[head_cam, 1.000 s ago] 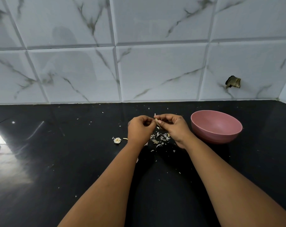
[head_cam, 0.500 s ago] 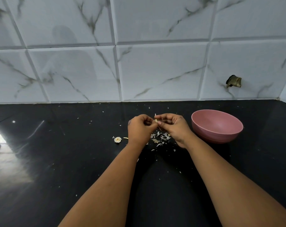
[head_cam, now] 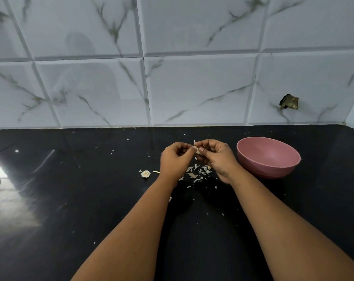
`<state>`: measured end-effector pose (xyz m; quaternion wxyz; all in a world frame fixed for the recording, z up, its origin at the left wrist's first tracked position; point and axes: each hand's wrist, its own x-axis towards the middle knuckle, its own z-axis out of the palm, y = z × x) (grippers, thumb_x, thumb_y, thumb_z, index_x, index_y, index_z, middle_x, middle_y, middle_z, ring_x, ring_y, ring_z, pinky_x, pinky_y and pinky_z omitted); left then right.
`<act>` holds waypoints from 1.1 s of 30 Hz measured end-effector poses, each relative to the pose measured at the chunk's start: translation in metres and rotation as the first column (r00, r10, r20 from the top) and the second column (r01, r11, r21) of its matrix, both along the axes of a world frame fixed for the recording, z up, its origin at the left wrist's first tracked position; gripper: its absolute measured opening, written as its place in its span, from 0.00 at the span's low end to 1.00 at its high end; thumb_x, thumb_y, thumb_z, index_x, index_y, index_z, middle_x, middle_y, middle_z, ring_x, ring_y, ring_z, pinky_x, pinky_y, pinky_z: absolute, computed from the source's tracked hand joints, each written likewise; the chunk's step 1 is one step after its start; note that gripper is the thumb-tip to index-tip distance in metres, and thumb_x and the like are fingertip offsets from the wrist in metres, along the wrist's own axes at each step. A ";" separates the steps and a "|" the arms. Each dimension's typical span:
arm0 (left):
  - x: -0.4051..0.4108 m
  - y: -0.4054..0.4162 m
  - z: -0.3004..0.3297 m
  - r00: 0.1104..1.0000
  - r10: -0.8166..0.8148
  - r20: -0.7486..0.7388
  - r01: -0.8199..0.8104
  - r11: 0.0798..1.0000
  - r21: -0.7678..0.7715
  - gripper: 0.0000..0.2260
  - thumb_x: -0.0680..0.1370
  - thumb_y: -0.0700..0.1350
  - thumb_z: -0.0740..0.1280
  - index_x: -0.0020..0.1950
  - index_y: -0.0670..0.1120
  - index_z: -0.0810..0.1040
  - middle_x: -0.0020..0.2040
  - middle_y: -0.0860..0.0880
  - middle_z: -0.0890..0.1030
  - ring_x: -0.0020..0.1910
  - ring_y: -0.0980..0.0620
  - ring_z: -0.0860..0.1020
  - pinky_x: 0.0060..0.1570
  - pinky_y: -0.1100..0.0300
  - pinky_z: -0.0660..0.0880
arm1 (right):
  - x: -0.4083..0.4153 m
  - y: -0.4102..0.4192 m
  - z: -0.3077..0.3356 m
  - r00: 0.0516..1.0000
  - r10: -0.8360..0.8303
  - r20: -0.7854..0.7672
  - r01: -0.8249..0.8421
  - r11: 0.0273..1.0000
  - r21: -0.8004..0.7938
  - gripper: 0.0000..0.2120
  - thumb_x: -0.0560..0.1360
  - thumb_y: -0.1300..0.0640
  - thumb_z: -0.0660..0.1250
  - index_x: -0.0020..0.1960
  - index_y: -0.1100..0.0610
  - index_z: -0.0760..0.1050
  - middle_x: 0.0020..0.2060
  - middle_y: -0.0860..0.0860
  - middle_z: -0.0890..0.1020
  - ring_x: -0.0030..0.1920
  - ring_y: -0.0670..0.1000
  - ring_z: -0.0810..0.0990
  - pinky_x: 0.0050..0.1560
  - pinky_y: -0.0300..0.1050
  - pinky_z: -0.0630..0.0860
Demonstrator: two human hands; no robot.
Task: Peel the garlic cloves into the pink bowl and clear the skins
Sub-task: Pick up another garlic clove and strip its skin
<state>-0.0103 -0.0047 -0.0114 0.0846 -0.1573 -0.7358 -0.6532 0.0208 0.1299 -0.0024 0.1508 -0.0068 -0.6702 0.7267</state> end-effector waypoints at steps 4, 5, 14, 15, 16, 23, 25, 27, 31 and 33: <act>-0.001 0.000 -0.001 0.998 -0.063 0.004 0.063 0.997 0.040 0.03 0.74 0.42 0.75 0.46 0.46 0.84 0.41 0.46 0.85 0.44 0.48 0.85 0.49 0.53 0.82 | 0.000 0.001 -0.002 1.000 0.006 -0.012 -0.005 0.999 0.054 0.09 0.77 0.68 0.65 0.46 0.58 0.81 0.43 0.54 0.83 0.45 0.51 0.80 0.53 0.47 0.78; -0.001 0.000 -0.001 0.996 -0.084 0.024 0.082 0.994 0.073 0.03 0.74 0.41 0.75 0.46 0.45 0.84 0.41 0.45 0.86 0.45 0.47 0.85 0.50 0.53 0.82 | 0.000 0.001 -0.002 1.000 0.004 -0.014 -0.003 0.998 0.056 0.10 0.77 0.69 0.65 0.46 0.57 0.81 0.43 0.54 0.83 0.45 0.51 0.79 0.52 0.47 0.77; -0.004 0.002 -0.002 0.992 -0.121 0.041 0.119 0.991 0.059 0.05 0.77 0.38 0.70 0.43 0.46 0.83 0.38 0.48 0.85 0.37 0.56 0.83 0.43 0.61 0.80 | -0.003 0.005 -0.002 0.997 -0.074 -0.018 0.075 0.994 0.077 0.10 0.77 0.68 0.65 0.50 0.53 0.77 0.37 0.51 0.82 0.36 0.45 0.78 0.39 0.38 0.75; -0.004 0.002 -0.003 0.991 -0.125 0.050 0.122 0.990 0.068 0.05 0.78 0.38 0.70 0.43 0.46 0.82 0.39 0.48 0.85 0.37 0.55 0.82 0.44 0.60 0.80 | -0.004 0.005 -0.002 0.998 -0.064 -0.018 0.065 0.996 0.068 0.10 0.77 0.68 0.65 0.50 0.54 0.77 0.37 0.51 0.82 0.37 0.47 0.78 0.40 0.38 0.75; -0.005 0.002 -0.002 0.989 -0.133 0.066 0.127 0.988 0.090 0.05 0.78 0.38 0.69 0.43 0.45 0.82 0.39 0.46 0.85 0.38 0.54 0.81 0.46 0.58 0.80 | -0.004 0.005 -0.002 0.999 -0.050 -0.019 0.051 0.997 0.054 0.09 0.77 0.68 0.65 0.49 0.55 0.77 0.38 0.52 0.82 0.39 0.48 0.78 0.41 0.39 0.76; -0.005 0.003 -0.001 0.977 -0.172 0.127 0.151 0.976 0.157 0.06 0.80 0.38 0.66 0.44 0.43 0.81 0.39 0.47 0.83 0.39 0.53 0.80 0.45 0.60 0.78 | -0.001 0.003 0.000 0.996 0.085 -0.008 -0.086 0.991 -0.098 0.08 0.78 0.70 0.62 0.48 0.61 0.78 0.42 0.55 0.82 0.42 0.49 0.79 0.41 0.35 0.77; -0.005 0.005 -0.002 0.981 -0.144 0.132 0.126 0.983 0.135 0.05 0.81 0.40 0.66 0.47 0.41 0.80 0.39 0.47 0.82 0.39 0.53 0.79 0.43 0.59 0.78 | -0.001 0.001 0.000 0.992 0.128 0.002 -0.126 0.978 -0.168 0.07 0.78 0.69 0.62 0.48 0.63 0.79 0.42 0.54 0.83 0.43 0.47 0.80 0.43 0.34 0.78; -0.005 0.006 -0.002 0.989 -0.097 0.114 0.087 0.992 0.089 0.06 0.81 0.42 0.65 0.47 0.43 0.79 0.37 0.49 0.81 0.36 0.56 0.77 0.40 0.60 0.77 | 0.000 0.000 0.000 0.987 0.163 0.002 -0.158 0.960 -0.229 0.05 0.76 0.66 0.66 0.50 0.65 0.79 0.43 0.55 0.84 0.44 0.47 0.81 0.46 0.35 0.79; -0.004 0.007 -0.002 0.998 -0.051 0.043 0.054 0.997 -0.052 0.07 0.82 0.43 0.62 0.45 0.49 0.76 0.37 0.53 0.78 0.34 0.60 0.74 0.36 0.65 0.73 | 0.002 0.000 0.000 0.988 0.156 0.012 -0.152 0.971 -0.184 0.16 0.66 0.61 0.74 0.51 0.66 0.79 0.47 0.59 0.83 0.48 0.53 0.82 0.55 0.45 0.79; -0.003 0.008 -0.003 0.999 -0.054 0.008 0.054 0.990 -0.127 0.06 0.82 0.44 0.62 0.46 0.50 0.75 0.39 0.53 0.78 0.34 0.60 0.73 0.35 0.67 0.71 | 0.001 0.000 0.000 0.993 0.117 0.030 -0.110 0.979 -0.173 0.11 0.66 0.61 0.74 0.48 0.63 0.80 0.44 0.58 0.82 0.46 0.52 0.80 0.52 0.44 0.78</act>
